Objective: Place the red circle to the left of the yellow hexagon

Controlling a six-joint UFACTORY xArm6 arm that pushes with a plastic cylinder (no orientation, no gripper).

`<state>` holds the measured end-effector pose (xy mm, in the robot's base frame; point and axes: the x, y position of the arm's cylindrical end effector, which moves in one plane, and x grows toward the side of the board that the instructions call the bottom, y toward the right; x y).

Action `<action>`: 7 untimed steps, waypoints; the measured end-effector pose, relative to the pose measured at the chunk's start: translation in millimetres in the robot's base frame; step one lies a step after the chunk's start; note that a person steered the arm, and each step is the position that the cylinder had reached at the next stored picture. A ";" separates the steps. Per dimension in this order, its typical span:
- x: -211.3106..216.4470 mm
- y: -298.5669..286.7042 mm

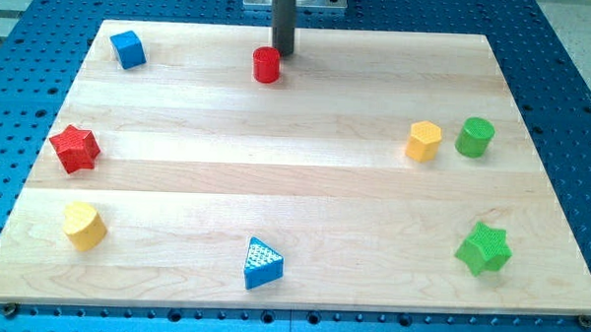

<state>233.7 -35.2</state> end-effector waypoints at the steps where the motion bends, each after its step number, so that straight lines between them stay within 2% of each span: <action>1: 50.1 -41.7; 2: 78.2 18.9; 4: 39.1 2.8; 5: 15.2 13.7; 6: 75.0 79.5; 7: 83.4 87.1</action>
<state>317.1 51.9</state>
